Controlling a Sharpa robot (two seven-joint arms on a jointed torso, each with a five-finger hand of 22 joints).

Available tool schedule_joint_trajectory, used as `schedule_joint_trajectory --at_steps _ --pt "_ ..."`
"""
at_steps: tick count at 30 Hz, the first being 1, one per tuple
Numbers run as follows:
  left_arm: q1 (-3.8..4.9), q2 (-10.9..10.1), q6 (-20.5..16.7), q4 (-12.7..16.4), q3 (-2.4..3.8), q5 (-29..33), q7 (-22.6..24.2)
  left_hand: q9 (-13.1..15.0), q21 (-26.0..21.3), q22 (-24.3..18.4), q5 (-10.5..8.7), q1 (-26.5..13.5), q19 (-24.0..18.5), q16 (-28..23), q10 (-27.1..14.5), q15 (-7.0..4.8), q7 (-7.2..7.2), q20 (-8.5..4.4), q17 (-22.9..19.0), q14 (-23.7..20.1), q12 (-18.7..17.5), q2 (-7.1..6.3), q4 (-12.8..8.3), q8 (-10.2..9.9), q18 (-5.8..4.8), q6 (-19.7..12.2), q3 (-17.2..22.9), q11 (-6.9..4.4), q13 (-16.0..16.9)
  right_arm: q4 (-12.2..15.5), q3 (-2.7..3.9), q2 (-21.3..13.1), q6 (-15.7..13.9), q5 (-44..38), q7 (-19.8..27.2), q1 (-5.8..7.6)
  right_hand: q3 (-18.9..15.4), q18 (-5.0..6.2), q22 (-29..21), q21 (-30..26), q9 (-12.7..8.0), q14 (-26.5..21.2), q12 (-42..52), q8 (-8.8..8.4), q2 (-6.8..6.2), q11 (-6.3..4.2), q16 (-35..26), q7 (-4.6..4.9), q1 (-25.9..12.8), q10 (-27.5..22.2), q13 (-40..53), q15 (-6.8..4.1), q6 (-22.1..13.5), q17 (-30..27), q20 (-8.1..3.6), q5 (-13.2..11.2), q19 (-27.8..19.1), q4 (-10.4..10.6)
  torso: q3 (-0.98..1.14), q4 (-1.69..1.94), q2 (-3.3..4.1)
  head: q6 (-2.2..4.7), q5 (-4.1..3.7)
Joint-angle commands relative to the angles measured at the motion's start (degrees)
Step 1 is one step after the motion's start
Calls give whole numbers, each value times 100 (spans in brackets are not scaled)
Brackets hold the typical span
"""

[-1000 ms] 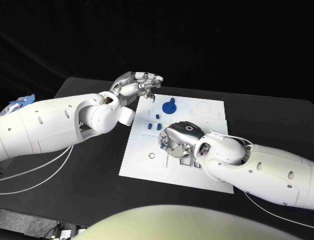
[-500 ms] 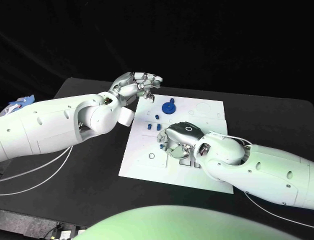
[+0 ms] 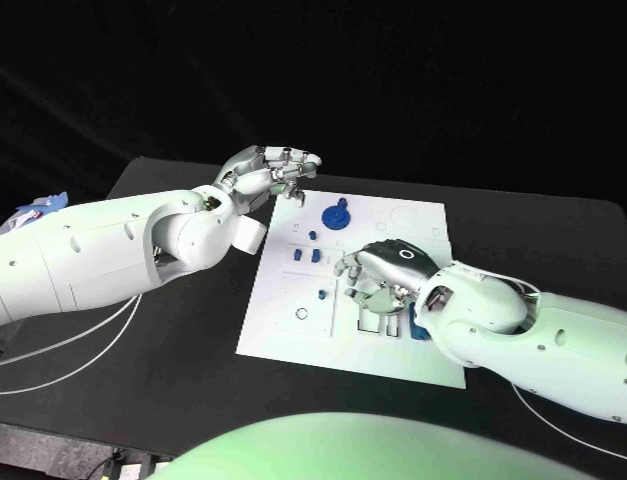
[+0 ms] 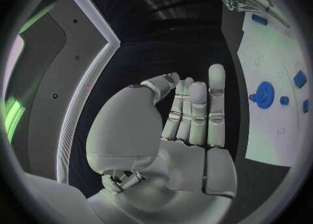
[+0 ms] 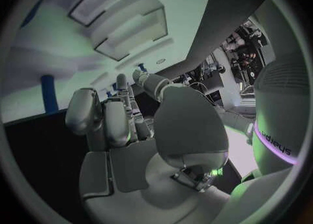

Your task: Assemble the parts on the task board

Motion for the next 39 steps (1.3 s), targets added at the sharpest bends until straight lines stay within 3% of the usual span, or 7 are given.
schedule_joint_trajectory --at_steps 1,6,8,13,25,34,39 --pt "2 -6 89 6 4 -34 26 5 -36 1 15 -32 10 40 -38 6 -4 34 3 -12 -39 15 -11 -14 80 -45 17 1 -9 172 39 -242 -8 170 -97 157 -13 -21 11 9 -1 103 23 -6 -74 -9 32 -17 1 -39 8 35 44 4 35 17 26 27 -10 -12 -8 28 -36" --pt "2 -17 89 3 4 -34 25 5 -36 1 15 -32 10 40 -38 6 -4 34 3 -12 -39 15 -11 -14 80 -45 17 1 -9 255 85 -662 376 488 -211 512 -235 19 -135 -196 -35 62 -141 -119 -303 63 -6 14 -183 -399 -54 87 -59 -105 69 156 -96 163 -6 -38 -16 69 -97" --pt "2 -16 92 1 4 -34 26 5 -36 1 15 -32 10 40 -38 6 -4 34 3 -12 -39 15 -11 -14 80 -45 17 1 -9 229 95 -755 481 570 -216 601 -379 75 -351 -482 -62 -39 -251 -219 -348 160 -172 114 -158 -722 -129 165 -214 -369 131 208 -272 194 -8 -47 -25 78 -110" --pt "1 -8 99 -4 3 -34 27 5 -36 1 15 -32 10 40 -38 6 -4 34 3 -12 -39 15 -11 -14 80 -45 17 1 -9 129 107 -859 664 671 -183 710 -647 127 -521 -717 -81 -110 -285 -342 -344 178 -267 101 -64 -1053 -248 190 -399 -551 178 224 -385 246 0 -62 -41 99 -118" --pt "1 5 98 -19 3 -34 21 18 -37 2 15 -31 9 44 -42 8 -3 37 11 -14 -45 16 -14 -13 81 -49 16 3 -14 -131 73 -728 1078 703 -176 714 -724 126 -533 -740 -48 -103 -210 -300 -249 179 -247 100 83 -1086 -299 189 -284 -559 178 233 -367 244 -5 -55 -31 106 -140" --pt "1 -1 99 -10 3 -34 23 18 -37 2 15 -31 9 44 -42 8 -3 37 11 -14 -45 16 -14 -13 81 -49 16 3 -14 -261 53 -590 1150 699 -173 647 -667 61 -307 -460 -17 -19 50 -236 -72 110 -107 53 233 -701 -339 134 -49 -420 132 175 -139 283 -8 -48 -23 101 -143" --pt "1 -8 96 -5 3 -34 23 18 -37 2 15 -31 9 44 -42 8 -3 37 11 -14 -45 16 -14 -13 81 -49 16 3 -14 -311 43 -525 1192 698 -163 610 -600 44 -244 -387 -12 -1 86 -212 -53 88 -67 42 243 -555 -363 114 62 -381 112 156 -87 308 -7 -56 -27 79 -137"
